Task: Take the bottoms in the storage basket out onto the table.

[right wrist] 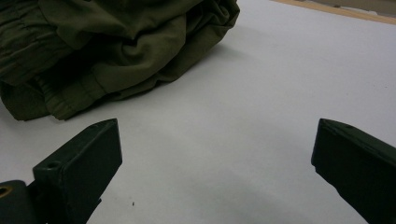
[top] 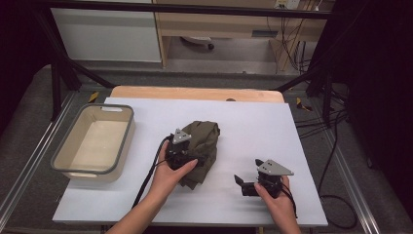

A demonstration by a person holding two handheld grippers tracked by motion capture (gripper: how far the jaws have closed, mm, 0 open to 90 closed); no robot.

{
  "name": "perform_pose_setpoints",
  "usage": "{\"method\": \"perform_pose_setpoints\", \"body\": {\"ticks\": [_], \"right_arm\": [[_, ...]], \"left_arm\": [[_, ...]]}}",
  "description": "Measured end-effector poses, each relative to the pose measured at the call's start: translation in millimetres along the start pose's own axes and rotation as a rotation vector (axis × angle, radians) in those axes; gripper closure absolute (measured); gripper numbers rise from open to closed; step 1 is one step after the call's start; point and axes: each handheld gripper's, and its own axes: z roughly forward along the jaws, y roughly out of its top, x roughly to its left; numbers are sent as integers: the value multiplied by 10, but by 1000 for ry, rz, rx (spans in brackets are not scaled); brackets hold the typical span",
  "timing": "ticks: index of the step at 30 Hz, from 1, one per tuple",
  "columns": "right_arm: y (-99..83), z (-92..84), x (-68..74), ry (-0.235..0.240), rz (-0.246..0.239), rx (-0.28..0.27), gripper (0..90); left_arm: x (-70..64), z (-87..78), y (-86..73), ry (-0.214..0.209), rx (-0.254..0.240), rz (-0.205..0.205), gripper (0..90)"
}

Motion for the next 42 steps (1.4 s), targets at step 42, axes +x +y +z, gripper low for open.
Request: {"method": "perform_pose_setpoints", "body": {"ticks": [42], "right_arm": [[35, 18, 44, 15, -12, -46, 24]], "left_arm": [[132, -581, 55, -1, -64, 87, 78]]}}
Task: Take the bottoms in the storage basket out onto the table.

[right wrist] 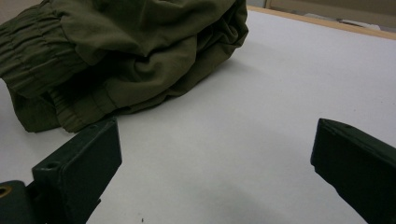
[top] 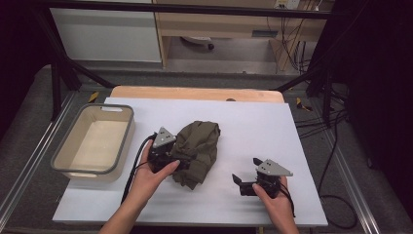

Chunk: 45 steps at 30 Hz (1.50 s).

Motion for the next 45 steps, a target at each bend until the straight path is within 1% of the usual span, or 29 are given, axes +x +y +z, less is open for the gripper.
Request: {"method": "perform_pose_setpoints", "body": {"ticks": [2, 4, 5, 7, 8, 12, 13, 15, 17, 21, 24, 26, 30, 33, 38, 42, 45], "right_arm": [[4, 2, 7, -2, -1, -1, 24], [1, 5, 9, -6, -5, 3, 23], [-2, 8, 6, -8, -7, 5, 23], [-6, 14, 1, -16, -6, 11, 24], [-4, 13, 0, -22, -5, 11, 24], [-4, 4, 7, -19, -8, 9, 22], [-4, 6, 7, -18, -8, 9, 22], [-5, 12, 5, -19, -7, 10, 25], [-7, 16, 6, -20, -12, 15, 25], [-7, 15, 7, -20, -18, 17, 26], [0, 1, -2, -23, -17, 15, 24], [5, -12, -14, -25, -9, 11, 24], [8, -35, -31, -26, -3, 6, 22], [18, -43, -38, -27, -3, 0, 22], [22, -63, -40, -29, -5, -1, 22], [17, -87, -57, -37, -2, 1, 22], [22, -99, -71, -39, 5, -3, 23]], "left_arm": [[21, -53, -2, -4, 13, 7, 84], [40, -127, -8, -25, -2, -24, 87], [45, -167, -8, -31, -5, -24, 86], [62, -249, -7, -18, -2, -8, 79], [85, -295, -7, -9, -3, -7, 77], [194, -466, -2, 33, -29, -28, 71], [222, -508, 3, 30, -38, -41, 71], [261, -559, 15, 35, -47, -49, 70], [302, -611, 26, 49, -55, -63, 71], [375, -692, 17, 83, -57, -61, 72], [446, -748, -21, 90, -69, -92, 71], [484, -780, -36, 93, -68, -91, 71], [586, -884, -34, 121, -90, -115, 71], [641, -963, -33, 132, -97, -121, 72], [743, -1125, -45, 142, -90, -118, 73], [861, -1277, -69, 174, -107, -136, 72], [933, -1381, -86, 189, -118, -144, 72]]}}
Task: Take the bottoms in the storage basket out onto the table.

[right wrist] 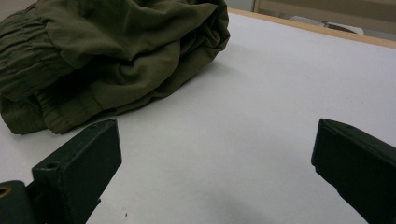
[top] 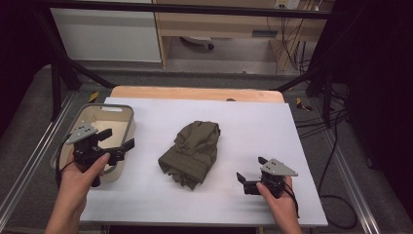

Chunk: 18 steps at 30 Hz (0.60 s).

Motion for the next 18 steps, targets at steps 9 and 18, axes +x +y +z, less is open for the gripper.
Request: {"method": "perform_pose_setpoints", "body": {"ticks": [9, 18], "right_arm": [[1, -12, 6, 0, -2, 1, 24], [-13, -1, 1, -19, -4, 7, 27]], "left_arm": [[225, -246, -22, 56, -35, -27, 70], [298, -358, -106, 46, -54, -35, 61]]}}
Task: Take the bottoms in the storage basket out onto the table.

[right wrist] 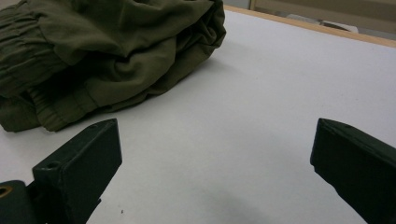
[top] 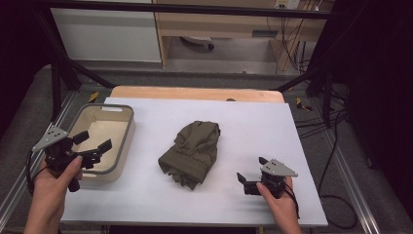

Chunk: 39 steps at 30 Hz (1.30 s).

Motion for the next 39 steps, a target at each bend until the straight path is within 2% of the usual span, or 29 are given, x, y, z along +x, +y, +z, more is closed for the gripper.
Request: {"method": "perform_pose_setpoints", "body": {"ticks": [3, 7, 10, 13, 16, 18, 21, 25, 28, 30, 32, 35, 38, 39], "right_arm": [[-7, -7, -21, -4, 5, -1, 38], [-12, -10, -48, -13, 8, -6, 34], [-8, -23, -61, -41, 15, -19, 32], [-13, -45, -85, -48, 20, -23, 32], [-15, -53, -101, -48, 23, -25, 32], [-15, -50, -99, -45, 25, -24, 32], [-15, -42, -92, -43, 20, -18, 32], [-19, -46, -89, -41, 20, -16, 32], [-27, -32, -93, -35, 21, -3, 34], [-29, -16, -94, -34, 23, 3, 34], [-30, -5, -92, -33, 23, 6, 34], [-32, -8, -83, -32, 24, 6, 34], [-29, -12, -86, -34, 23, 3, 34], [-29, -11, -89, -35, 24, 2, 34]], "left_arm": [[13, -7, -45, 3, 1, -3, 61], [16, 32, -133, -16, 17, 17, 62], [8, 70, -210, -20, 30, 26, 63], [1, 100, -268, -6, 33, 22, 62], [-1, 119, -343, -24, 32, 26, 61], [-1, 137, -352, -31, 40, 22, 64], [-31, 144, -349, -20, 42, 41, 66], [-71, 163, -381, -8, 49, 44, 66], [-157, 183, -395, 15, 72, 89, 67], [-198, 191, -417, -1, 74, 92, 66], [-213, 220, -467, 20, 78, 89, 46], [-242, 278, -550, 5, 123, 110, 79], [-262, 267, -600, 11, 116, 135, 69], [-255, 256, -614, 26, 104, 146, 69]]}}
